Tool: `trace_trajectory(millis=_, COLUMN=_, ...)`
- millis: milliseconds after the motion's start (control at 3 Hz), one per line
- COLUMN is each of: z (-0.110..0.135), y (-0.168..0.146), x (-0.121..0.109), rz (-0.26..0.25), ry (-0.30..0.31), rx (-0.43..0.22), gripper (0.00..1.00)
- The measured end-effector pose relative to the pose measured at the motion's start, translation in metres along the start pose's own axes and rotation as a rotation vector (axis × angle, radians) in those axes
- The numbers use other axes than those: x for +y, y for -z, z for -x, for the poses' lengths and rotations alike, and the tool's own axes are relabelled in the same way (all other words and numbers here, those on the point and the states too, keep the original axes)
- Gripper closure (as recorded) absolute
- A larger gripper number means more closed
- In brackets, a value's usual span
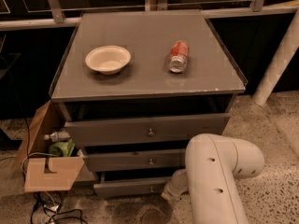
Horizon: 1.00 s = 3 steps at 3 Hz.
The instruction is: Close bottom drawer
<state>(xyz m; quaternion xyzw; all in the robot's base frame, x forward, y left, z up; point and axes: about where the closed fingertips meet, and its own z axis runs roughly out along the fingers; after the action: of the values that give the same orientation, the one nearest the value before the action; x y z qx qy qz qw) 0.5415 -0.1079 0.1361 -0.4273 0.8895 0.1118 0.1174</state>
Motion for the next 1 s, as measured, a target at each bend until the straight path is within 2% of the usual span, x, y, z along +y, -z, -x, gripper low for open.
trace_trajectory(millis=667, z=0.0, y=0.0, x=0.0, rz=0.0, ry=0.0, rx=0.0, gripper=0.15)
trace_trajectory(millis=1000, z=0.0, y=-0.0001, x=0.0001, rz=0.0, ry=0.0, rx=0.0, gripper=0.0)
